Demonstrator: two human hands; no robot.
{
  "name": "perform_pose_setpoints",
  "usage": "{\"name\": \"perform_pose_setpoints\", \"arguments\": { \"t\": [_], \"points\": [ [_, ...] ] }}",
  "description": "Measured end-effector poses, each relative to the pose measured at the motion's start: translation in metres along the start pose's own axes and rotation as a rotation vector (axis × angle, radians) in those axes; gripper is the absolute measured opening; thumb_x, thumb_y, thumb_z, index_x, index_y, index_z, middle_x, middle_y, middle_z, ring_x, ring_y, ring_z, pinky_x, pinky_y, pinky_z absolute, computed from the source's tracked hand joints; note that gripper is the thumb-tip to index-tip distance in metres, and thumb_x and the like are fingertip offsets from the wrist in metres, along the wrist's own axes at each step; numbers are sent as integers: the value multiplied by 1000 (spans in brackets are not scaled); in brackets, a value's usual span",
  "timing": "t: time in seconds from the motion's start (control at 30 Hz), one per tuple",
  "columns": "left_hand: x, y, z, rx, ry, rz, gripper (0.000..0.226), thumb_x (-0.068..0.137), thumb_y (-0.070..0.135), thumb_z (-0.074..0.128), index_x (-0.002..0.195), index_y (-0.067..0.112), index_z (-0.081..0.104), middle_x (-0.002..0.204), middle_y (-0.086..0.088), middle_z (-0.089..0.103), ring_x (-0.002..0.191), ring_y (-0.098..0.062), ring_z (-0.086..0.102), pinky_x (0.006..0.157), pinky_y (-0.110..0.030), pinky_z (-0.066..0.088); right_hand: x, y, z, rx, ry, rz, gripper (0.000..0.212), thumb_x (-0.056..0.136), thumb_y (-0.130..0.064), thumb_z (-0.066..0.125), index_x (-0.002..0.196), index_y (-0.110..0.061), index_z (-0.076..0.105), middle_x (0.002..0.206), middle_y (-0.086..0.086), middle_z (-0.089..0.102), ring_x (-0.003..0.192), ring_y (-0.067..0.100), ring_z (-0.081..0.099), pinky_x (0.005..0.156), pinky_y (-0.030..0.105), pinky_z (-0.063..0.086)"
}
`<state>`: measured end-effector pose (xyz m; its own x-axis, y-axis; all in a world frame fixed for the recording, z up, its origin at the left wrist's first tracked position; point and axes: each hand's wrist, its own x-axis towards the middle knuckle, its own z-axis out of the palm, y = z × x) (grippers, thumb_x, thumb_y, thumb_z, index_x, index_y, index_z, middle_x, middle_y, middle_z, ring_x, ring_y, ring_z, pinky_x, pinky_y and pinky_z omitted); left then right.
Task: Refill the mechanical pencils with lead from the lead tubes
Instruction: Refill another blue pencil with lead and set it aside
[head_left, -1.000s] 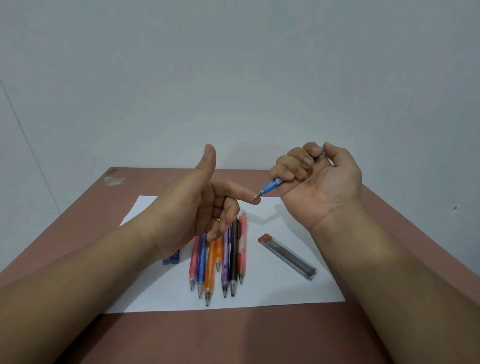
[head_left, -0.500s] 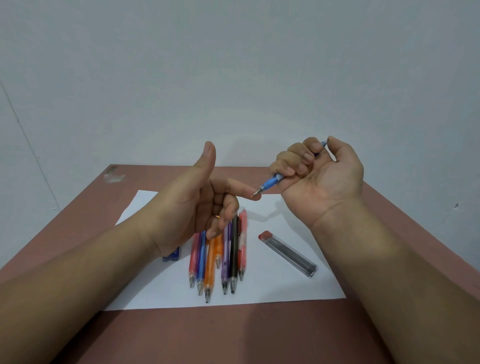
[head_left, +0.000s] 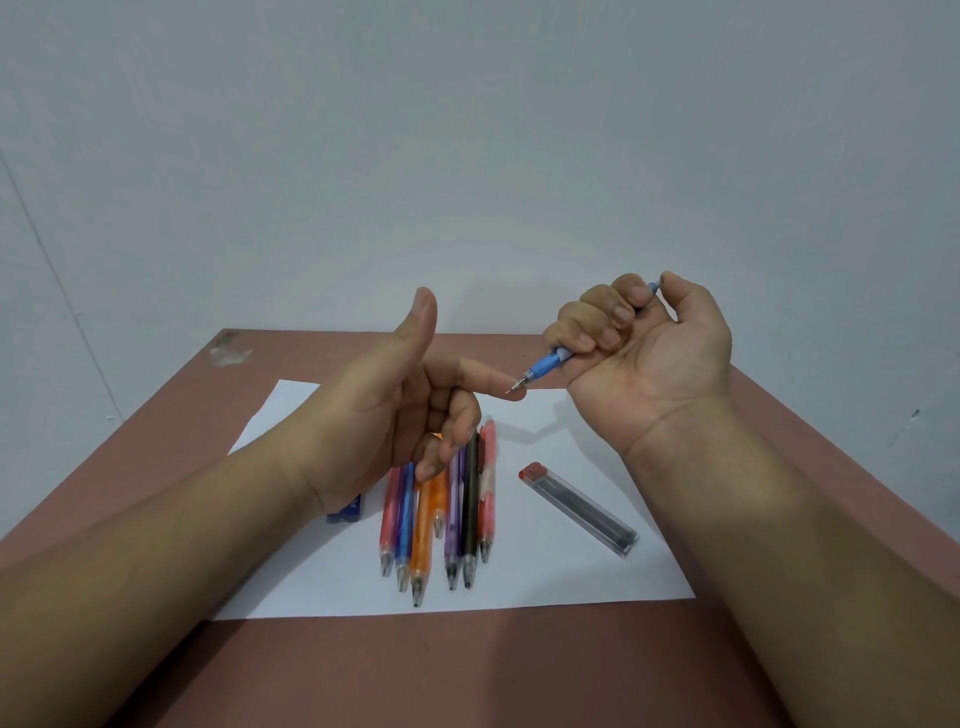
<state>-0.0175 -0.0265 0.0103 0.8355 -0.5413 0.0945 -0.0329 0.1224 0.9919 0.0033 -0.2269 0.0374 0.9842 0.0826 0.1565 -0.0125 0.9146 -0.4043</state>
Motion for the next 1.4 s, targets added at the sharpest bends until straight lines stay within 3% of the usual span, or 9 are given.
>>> {"name": "perform_pose_setpoints", "arguments": {
  "t": [0.3,1.4],
  "points": [
    [-1,-1,0,9,2,3,94,85,77,25,112,2,74,67,-12,54,50,-23,46,47,-27,42,0,-1,-1,9,-1,-11,34,95,-33,33,65,-17,37,61,-2,30,49,15,23,51,26,28],
    [-1,-1,-2,2,-5,3,92,86,76,26,113,3,75,67,-12,53,56,-28,39,46,-27,42,1,0,0,11,25,-8,36,96,-34,33,65,-17,37,60,-2,30,48,15,23,50,26,27]
  ]
}}
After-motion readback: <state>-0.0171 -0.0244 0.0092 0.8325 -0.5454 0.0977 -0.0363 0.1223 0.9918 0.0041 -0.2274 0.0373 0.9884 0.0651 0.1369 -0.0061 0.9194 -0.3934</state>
